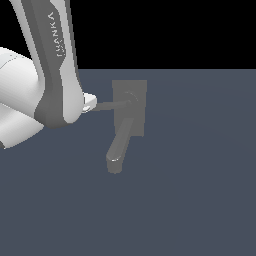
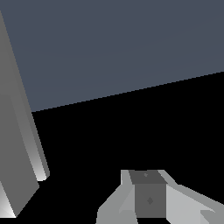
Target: Turn on the faucet by rotating a designated handle.
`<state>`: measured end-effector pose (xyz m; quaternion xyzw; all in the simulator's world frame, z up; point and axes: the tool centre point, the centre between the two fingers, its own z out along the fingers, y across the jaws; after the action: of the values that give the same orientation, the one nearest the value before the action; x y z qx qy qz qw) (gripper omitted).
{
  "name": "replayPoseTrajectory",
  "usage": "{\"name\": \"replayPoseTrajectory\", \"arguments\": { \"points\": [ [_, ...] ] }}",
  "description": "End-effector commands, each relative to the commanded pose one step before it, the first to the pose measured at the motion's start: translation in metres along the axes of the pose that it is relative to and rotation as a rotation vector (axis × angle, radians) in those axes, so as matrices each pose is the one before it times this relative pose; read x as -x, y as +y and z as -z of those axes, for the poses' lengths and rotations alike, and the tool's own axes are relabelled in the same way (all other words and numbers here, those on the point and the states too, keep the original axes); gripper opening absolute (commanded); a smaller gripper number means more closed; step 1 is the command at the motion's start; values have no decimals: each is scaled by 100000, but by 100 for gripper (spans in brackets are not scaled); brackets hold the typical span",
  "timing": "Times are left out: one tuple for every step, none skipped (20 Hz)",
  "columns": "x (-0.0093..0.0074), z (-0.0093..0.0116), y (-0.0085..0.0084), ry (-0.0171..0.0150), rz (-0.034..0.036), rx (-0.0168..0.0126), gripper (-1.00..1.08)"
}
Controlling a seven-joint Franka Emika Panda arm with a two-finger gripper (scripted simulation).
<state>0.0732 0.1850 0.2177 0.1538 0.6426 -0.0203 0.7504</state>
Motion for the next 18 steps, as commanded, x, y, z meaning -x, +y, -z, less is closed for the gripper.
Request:
{"name": "replayPoseTrajectory", "arguments": {
  "points": [
    [-54, 34, 20, 88, 156, 136, -100],
    [-185, 146, -1, 385, 413, 172, -100],
    [-279, 214, 1, 573, 602, 261, -100],
    [-380, 288, -4, 785, 787, 356, -100],
    [-462, 338, -13, 956, 894, 426, -100],
    [-499, 349, -26, 1035, 881, 447, -100],
    [-478, 317, -39, 995, 752, 410, -100],
    [-494, 306, -59, 1032, 672, 400, -100],
    [-555, 317, -99, 1157, 649, 400, -100],
    [-577, 293, -159, 1177, 614, 317, -100],
    [-536, 230, -228, 1040, 569, 150, -100],
    [-450, 149, -284, 802, 528, -47, -100],
    [-365, 75, -333, 568, 515, -231, -100],
    [-300, 10, -394, 364, 546, -418, -100],
    [-246, -50, -462, 177, 605, -603, -100],
    [-215, -99, -533, 30, 695, -764, -100],
    [-205, -144, -614, -98, 840, -911, -100],
    [-180, -147, -562, -162, 856, -818, -100]
  ]
}}
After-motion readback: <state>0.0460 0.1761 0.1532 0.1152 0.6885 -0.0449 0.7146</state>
